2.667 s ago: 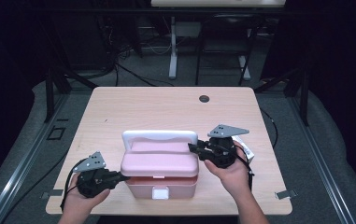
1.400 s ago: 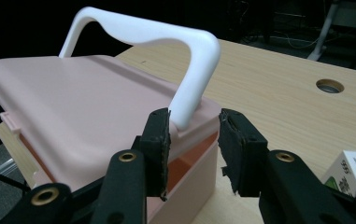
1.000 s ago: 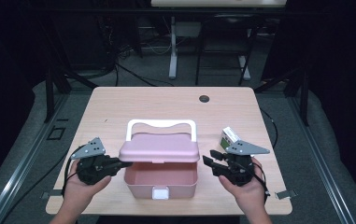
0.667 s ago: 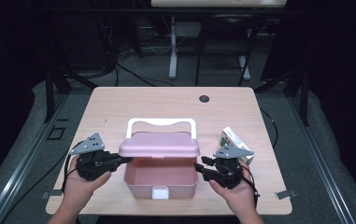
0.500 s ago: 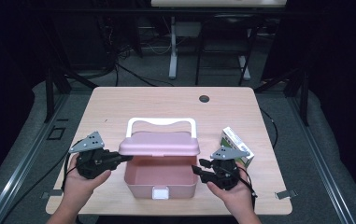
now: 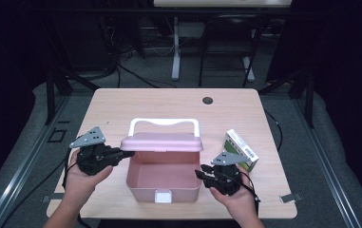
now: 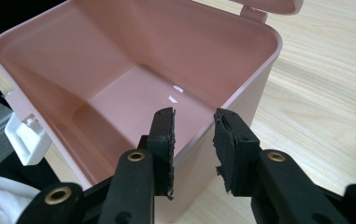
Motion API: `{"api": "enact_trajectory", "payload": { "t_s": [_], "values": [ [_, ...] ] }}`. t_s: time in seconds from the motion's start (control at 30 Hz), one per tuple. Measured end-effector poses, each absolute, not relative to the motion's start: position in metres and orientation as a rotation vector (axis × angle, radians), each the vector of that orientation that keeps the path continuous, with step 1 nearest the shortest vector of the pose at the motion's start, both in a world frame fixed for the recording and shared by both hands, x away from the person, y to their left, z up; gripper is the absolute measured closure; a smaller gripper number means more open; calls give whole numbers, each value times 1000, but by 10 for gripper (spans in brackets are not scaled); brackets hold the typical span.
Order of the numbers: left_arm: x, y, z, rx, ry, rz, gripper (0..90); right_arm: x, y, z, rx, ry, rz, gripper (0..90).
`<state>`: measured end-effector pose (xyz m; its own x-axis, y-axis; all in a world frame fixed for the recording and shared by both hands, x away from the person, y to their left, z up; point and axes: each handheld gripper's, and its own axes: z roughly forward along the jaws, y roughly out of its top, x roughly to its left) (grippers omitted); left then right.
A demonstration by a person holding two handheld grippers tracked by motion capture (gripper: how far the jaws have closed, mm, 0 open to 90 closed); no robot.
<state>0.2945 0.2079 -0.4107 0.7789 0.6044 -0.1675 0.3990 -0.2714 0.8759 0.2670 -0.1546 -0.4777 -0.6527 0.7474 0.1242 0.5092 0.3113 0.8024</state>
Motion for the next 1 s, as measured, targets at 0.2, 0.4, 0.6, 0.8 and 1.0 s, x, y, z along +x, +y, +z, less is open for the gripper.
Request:
{"api": "enact_trajectory", "payload": {
  "t_s": [0.2,0.4,0.6,0.8,1.0],
  "values": [
    [299,207,-406,1909,759,257,900,268,-156,-478,1141,2313,1275,689],
    [303,207,-403,1895,767,259,900,269,-157,-478,1139,2311,1286,694],
    [308,206,-399,1891,771,271,899,269,-158,-480,1155,2301,1298,694],
    [313,206,-396,1895,776,279,899,269,-158,-480,1160,2296,1305,691],
    [316,205,-393,1896,776,285,899,268,-158,-481,1164,2294,1304,683]
  ]
}}
